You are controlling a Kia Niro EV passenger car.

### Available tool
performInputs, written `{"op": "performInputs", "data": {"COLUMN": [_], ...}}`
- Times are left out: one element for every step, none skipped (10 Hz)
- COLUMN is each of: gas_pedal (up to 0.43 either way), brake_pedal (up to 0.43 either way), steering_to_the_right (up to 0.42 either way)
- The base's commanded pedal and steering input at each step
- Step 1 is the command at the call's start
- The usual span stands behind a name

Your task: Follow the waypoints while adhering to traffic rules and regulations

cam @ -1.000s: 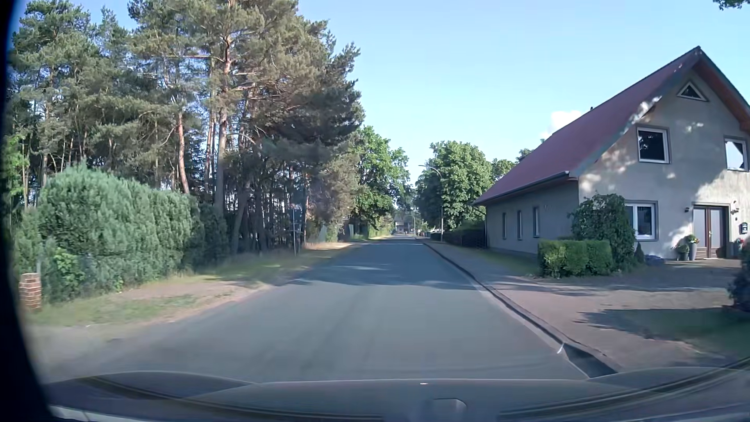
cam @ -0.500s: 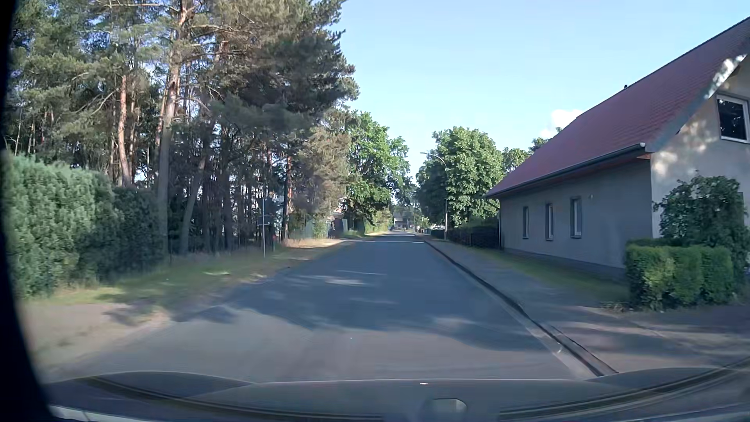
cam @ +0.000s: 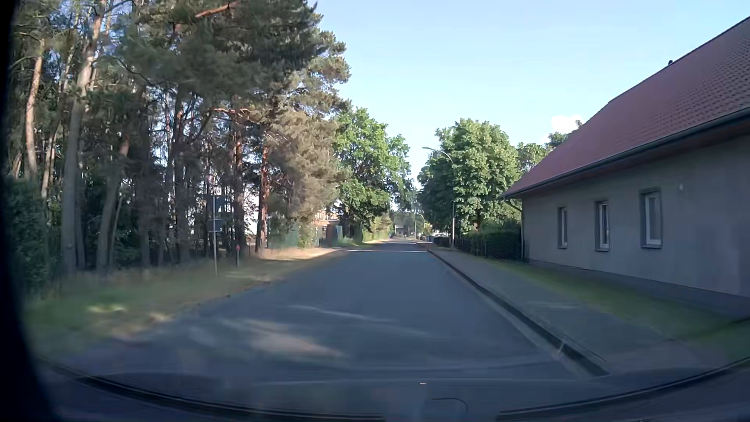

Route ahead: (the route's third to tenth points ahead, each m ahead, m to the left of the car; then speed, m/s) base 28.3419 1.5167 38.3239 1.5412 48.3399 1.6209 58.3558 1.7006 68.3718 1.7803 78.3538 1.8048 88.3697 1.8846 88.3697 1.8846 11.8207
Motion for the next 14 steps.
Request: {"op": "performInputs", "data": {"gas_pedal": [0.177,0.169,0.157,0.138,0.138,0.138,0.138,0.138,0.138,0.138,0.138,0.138,0.138,0.118], "brake_pedal": [0.006,0.006,0.006,0.006,0.006,0.006,0.006,0.006,0.006,0.006,0.006,0.006,0.006,0.006], "steering_to_the_right": [0.008,0.008,0.003,0.002,0.002,0.002,0.002,0.002,0.002,0.001,0.002,0.002,0.002,0.001]}}
